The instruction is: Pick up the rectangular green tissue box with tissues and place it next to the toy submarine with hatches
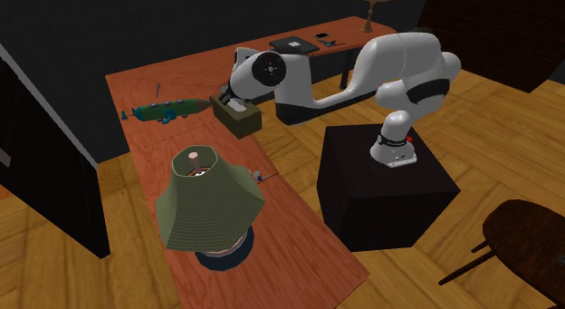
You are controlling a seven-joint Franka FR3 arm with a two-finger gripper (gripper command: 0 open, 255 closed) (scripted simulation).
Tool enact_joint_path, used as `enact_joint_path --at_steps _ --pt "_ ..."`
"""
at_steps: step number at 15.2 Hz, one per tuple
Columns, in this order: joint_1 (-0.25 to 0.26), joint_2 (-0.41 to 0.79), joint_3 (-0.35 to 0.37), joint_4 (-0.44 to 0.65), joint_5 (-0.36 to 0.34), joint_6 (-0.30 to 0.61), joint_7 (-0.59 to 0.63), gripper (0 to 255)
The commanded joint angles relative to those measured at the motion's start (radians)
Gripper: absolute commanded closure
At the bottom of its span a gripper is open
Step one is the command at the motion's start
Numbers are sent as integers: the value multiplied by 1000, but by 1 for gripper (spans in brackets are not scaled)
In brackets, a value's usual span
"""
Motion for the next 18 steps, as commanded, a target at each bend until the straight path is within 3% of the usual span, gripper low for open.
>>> enact_joint_path --at_steps 1,9,12,13,18 --pt "-35 10 -3 -13 -3 41 -23 255" --pt "-246 -2 39 18 30 172 -126 255" --pt "-344 -19 68 56 55 210 -171 255" --pt "-403 -31 87 85 72 228 -198 255" --pt "-386 -45 86 26 65 276 -163 255"
